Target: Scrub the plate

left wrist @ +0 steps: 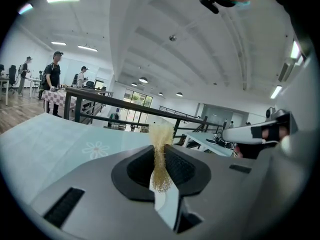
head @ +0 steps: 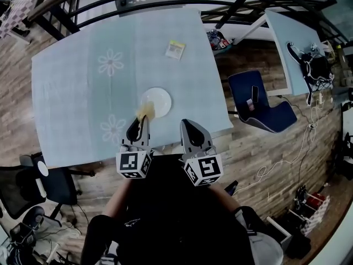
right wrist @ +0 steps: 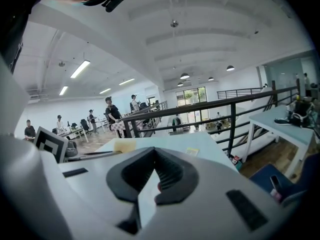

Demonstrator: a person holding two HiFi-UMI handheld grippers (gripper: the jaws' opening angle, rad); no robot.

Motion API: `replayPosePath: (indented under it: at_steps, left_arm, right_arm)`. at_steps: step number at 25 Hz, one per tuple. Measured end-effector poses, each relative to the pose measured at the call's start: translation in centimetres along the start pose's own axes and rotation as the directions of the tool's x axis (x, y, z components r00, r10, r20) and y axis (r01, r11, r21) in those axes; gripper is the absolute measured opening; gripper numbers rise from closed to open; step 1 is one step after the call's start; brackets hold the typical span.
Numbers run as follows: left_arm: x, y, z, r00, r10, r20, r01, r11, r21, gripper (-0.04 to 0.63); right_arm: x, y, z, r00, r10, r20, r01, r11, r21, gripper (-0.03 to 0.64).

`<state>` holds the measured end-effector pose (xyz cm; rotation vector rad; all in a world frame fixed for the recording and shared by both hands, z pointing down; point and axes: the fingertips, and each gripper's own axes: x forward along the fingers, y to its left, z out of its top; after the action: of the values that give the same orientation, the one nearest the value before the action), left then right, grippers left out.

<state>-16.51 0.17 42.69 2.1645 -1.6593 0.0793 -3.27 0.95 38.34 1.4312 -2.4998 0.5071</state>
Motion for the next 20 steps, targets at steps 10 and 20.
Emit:
replayPosePath:
  at_steps: [10, 20]
  left_arm:
    - [5.2, 1.3, -2.7, 0.994, -0.022, -0.111, 0.019, 0.999, -0.028, 0.064]
    - [11.6, 3.3, -6.0, 0.975, 0.020, -0.221, -0.039, 0.996, -0.082, 0.064]
  right_arm:
    - [1.1, -2.6, -1.3, 0.995, -0.068, -0.071, 0.072, 0.996, 0.054, 0.009]
    - [3.3, -5.5, -0.3, 0.989, -0.053, -0.135, 0.061, 0.997, 0.053, 0.009]
